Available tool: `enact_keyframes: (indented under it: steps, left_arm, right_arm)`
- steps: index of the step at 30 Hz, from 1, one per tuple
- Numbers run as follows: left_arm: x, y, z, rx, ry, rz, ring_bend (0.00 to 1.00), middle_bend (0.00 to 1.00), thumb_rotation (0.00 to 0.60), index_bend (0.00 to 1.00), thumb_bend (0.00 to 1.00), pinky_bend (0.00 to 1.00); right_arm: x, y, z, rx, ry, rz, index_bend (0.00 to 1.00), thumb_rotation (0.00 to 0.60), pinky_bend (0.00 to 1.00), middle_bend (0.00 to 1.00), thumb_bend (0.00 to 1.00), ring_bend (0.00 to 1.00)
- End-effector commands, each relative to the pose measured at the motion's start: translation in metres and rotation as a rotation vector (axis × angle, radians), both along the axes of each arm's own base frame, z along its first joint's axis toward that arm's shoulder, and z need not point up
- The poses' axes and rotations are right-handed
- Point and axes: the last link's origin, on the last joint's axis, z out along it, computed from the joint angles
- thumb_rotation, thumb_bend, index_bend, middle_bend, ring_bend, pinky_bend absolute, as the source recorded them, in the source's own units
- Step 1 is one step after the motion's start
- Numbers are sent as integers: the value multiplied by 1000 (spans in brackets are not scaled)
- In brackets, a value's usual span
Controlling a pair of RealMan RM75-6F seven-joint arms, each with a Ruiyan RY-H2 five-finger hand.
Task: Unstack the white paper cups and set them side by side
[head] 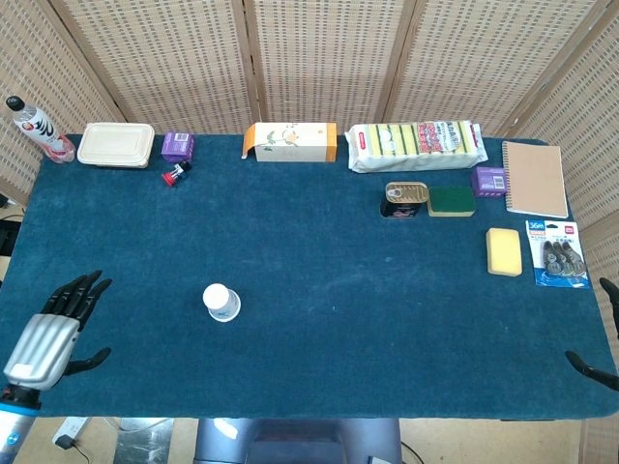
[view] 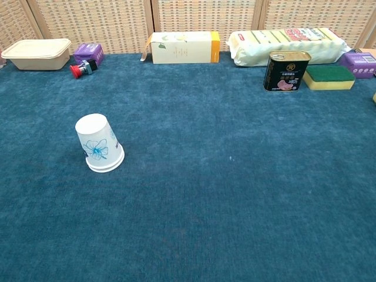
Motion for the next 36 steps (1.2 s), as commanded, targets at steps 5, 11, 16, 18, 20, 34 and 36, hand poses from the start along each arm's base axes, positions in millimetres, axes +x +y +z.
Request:
enact_keyframes:
  steps: [5,11,16,18,20,34,36]
  left_arm:
    - [40,70,-29,-207,29,-4,0,0,600,0,175,92]
    - [63,98,-53,-269,27,1,0,0,600,24,194,92]
    - [87,114,-74,-294,20,-10,0,0,600,137,207,92]
    - [94,118,-81,-298,27,-5,0,0,600,169,210,92]
    - [100,120,-87,-301,40,-3,0,0,600,190,210,92]
    - [107,124,-105,-315,107,47,0,0,600,193,210,92]
    - [106,123,-106,-320,112,55,0,0,600,194,210,92]
  right_arm:
    - [0,0,0,5,-9,1,73,600,0,0,0,0]
    - [-1,-1,2,6,-22,2,80,600,0,0,0,0]
    - [-2,-1,5,4,-38,1,83,600,0,0,0,0]
    - [-3,-1,6,4,-43,2,83,600,0,0,0,0]
    - [-3,-1,7,3,-47,4,83,600,0,0,0,0]
    - [-4,-2,10,1,-72,4,83,600,0,0,0,0]
    - [-4,-2,10,3,-73,4,83,600,0,0,0,0]
